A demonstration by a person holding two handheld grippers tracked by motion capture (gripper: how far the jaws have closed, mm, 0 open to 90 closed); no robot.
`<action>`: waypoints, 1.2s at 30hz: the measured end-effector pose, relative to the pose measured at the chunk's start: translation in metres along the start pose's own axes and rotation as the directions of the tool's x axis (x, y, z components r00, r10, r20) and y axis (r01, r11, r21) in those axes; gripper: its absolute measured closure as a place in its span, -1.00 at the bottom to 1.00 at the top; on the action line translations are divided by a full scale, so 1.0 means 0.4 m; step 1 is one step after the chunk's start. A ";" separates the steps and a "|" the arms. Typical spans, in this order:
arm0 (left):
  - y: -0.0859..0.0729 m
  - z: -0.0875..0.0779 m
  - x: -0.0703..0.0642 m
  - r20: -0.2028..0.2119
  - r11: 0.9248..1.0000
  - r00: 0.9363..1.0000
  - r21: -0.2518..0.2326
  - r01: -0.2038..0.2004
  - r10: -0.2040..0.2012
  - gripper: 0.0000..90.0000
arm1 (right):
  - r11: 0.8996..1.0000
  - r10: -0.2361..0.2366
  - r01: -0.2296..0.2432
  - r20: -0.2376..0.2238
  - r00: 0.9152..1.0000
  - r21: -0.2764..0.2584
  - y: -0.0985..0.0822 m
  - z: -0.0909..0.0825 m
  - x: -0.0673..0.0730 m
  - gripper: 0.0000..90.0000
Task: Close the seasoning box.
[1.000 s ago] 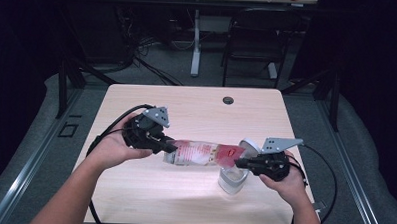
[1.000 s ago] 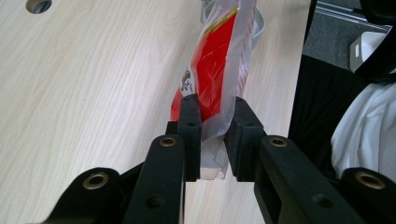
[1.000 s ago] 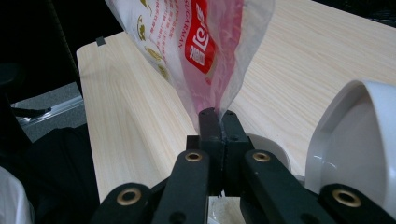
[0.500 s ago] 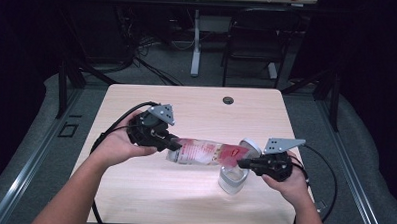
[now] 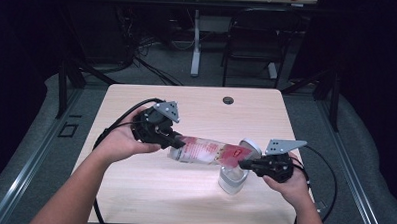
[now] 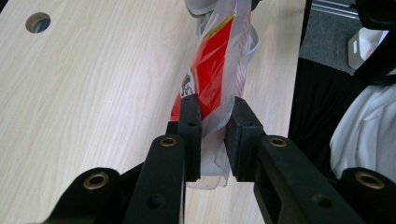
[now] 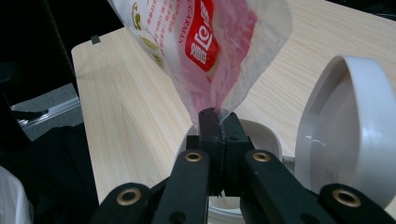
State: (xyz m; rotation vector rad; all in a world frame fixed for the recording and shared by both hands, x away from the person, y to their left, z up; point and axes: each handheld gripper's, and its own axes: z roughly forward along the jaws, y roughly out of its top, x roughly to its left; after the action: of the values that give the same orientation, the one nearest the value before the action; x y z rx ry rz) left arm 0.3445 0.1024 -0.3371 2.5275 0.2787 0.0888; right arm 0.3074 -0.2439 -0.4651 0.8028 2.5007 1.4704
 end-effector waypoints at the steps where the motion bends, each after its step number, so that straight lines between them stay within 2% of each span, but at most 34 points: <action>1: 0.000 0.000 0.000 0.000 1.000 1.000 0.000 0.000 0.000 0.73 | 1.000 0.000 0.000 0.001 1.000 -0.001 0.000 0.000 0.000 1.00; 36: 0.006 0.002 0.005 0.000 1.000 1.000 -0.006 0.003 -0.003 0.74 | 1.000 0.003 -0.003 0.008 1.000 -0.003 0.000 0.001 -0.005 1.00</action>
State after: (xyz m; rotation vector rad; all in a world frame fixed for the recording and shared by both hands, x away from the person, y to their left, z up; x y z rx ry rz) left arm 0.3469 0.1004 -0.3362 2.5212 0.2818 0.0885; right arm 0.3094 -0.2446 -0.4657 0.8112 2.4914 1.4690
